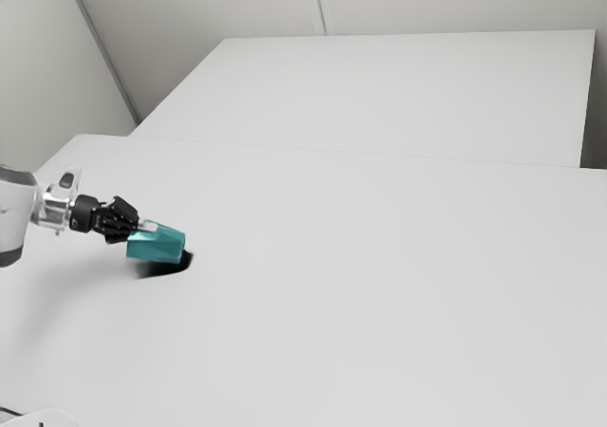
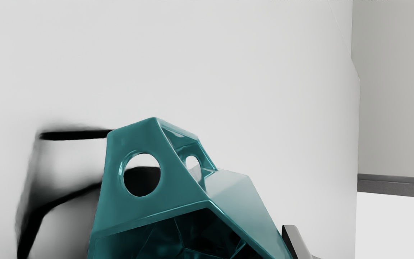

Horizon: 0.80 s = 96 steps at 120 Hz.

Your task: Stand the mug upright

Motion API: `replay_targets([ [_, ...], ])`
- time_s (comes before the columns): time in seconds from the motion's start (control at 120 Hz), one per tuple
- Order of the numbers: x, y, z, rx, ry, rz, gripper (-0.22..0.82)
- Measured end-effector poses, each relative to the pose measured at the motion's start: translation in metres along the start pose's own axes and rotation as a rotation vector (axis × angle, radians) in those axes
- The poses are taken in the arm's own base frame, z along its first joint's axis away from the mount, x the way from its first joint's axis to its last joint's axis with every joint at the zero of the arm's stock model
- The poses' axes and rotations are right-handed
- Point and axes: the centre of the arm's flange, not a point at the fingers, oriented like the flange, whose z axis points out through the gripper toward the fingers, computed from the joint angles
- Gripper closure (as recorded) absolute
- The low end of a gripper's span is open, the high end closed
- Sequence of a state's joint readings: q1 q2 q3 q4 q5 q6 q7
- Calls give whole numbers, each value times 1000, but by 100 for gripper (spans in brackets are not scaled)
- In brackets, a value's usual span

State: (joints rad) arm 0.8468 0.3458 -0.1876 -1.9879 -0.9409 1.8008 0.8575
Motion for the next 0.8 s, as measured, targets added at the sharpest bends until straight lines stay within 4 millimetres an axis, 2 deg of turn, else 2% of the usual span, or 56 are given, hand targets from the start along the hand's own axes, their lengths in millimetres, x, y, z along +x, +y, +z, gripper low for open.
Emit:
replay_targets([
  [0.067,5,8,-2,5,3,12,77],
  [0.133,14,28,-4,19,2,50,78],
  [0.233,36,79,-14,131,-50,175,78],
  [0.325,49,130,-27,329,-149,302,78],
  [0.392,51,148,-32,479,-230,348,79],
  [0.467,54,148,-29,623,-311,359,79],
  [0.658,64,112,-19,859,-358,316,79],
  [0.8,76,114,-14,1005,-331,321,79],
])
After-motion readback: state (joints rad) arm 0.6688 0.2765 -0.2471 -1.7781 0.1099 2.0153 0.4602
